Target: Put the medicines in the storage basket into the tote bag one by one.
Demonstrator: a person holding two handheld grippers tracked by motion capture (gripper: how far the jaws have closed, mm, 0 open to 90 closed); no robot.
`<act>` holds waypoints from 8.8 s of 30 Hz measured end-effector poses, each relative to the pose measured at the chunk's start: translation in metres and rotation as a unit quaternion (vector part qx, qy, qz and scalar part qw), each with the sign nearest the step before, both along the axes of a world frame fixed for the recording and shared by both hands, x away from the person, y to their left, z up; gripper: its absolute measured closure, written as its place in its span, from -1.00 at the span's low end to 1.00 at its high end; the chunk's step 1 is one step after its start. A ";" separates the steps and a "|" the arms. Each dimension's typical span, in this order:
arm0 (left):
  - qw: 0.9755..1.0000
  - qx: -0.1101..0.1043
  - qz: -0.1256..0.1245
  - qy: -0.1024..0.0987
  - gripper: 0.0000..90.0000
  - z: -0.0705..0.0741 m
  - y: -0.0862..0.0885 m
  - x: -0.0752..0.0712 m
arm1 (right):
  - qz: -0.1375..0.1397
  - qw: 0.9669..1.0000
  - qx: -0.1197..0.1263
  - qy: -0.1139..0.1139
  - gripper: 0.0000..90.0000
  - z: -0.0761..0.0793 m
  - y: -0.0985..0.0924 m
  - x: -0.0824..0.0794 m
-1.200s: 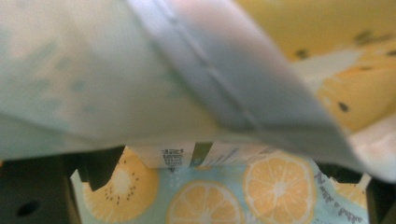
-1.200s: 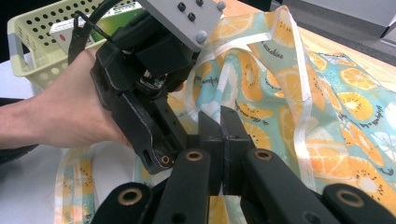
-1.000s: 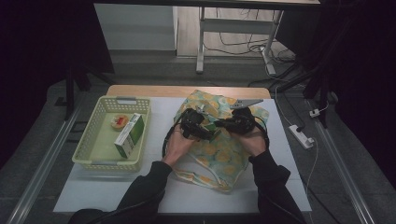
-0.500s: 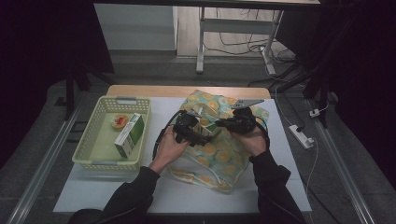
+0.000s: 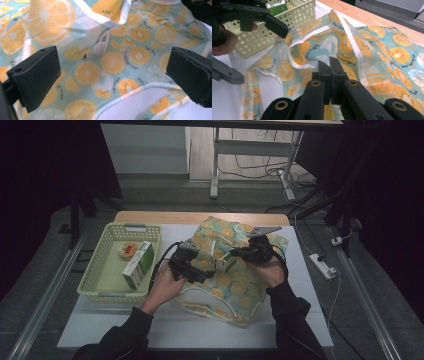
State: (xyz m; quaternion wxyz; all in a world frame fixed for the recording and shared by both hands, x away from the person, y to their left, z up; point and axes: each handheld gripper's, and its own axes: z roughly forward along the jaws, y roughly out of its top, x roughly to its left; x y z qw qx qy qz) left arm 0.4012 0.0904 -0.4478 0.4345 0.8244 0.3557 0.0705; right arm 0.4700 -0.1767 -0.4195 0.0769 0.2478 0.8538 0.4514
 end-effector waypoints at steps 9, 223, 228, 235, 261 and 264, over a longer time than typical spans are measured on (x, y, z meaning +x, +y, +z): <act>1.000 0.004 0.008 0.000 -1.00 -0.002 0.027 -0.013 | 0.002 1.000 -0.001 -0.001 0.99 0.000 0.001 -0.001; 0.989 0.113 0.054 0.083 0.36 -0.016 -0.016 0.044 | 0.014 1.000 -0.006 0.000 0.99 0.000 0.007 -0.007; 0.988 0.111 0.065 0.081 0.36 -0.017 -0.017 0.053 | 0.014 1.000 -0.007 0.001 0.99 -0.001 0.008 -0.007; 0.988 0.103 0.085 0.077 0.36 -0.020 -0.017 0.064 | 0.018 1.000 -0.010 0.004 0.99 -0.003 0.011 -0.007; 0.991 0.112 0.070 0.029 -0.11 -0.014 -0.021 0.055 | 0.014 1.000 -0.009 0.002 0.99 -0.003 0.009 -0.006; 0.991 0.118 0.056 0.022 -0.21 -0.010 -0.018 0.047 | 0.014 1.000 -0.009 0.002 0.99 -0.004 0.009 -0.006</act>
